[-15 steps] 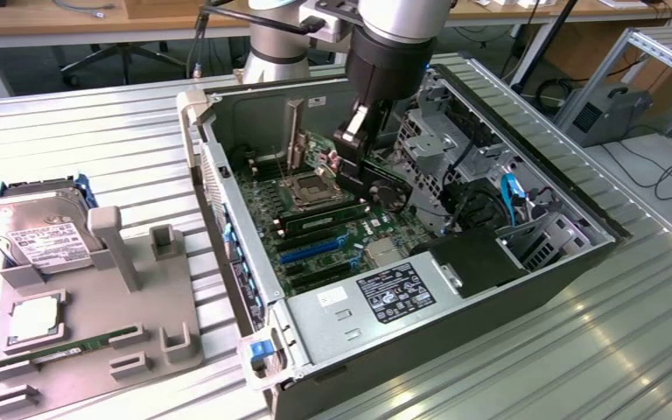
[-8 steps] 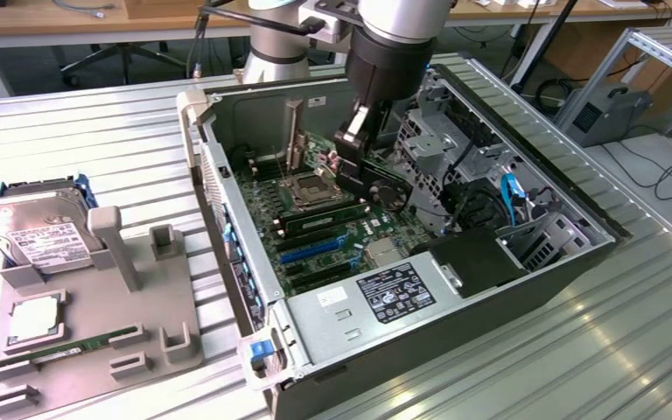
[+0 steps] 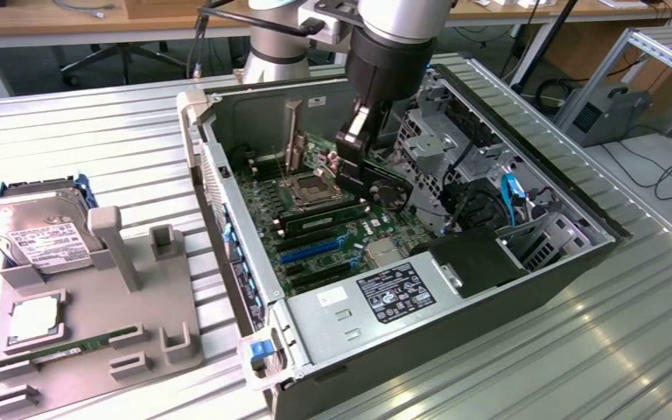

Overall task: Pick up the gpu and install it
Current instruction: 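Insert the gpu into the slot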

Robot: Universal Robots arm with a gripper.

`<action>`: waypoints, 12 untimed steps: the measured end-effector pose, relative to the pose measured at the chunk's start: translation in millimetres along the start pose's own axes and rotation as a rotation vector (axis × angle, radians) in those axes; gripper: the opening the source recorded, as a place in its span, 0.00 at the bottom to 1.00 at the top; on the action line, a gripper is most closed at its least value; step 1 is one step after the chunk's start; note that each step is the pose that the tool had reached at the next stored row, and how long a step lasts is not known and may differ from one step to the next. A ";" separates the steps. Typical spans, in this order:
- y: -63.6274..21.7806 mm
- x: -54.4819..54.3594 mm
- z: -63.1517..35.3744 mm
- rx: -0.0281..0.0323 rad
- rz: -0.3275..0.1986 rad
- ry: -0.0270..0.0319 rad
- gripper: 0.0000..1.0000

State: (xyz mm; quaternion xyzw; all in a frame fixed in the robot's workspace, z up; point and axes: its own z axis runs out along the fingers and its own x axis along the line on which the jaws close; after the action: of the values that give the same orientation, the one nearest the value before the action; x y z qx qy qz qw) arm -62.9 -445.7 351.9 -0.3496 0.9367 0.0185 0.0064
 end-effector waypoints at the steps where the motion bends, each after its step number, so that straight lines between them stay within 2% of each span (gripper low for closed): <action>1: 0.0 0.0 0.0 -0.0001 -0.003 0.0001 0.26; 12: 0.0 0.0 0.2 -0.0009 -0.037 0.0012 0.26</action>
State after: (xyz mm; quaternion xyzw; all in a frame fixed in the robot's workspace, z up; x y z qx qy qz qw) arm -62.9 -445.7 351.7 -0.3667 0.9301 0.0185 0.0061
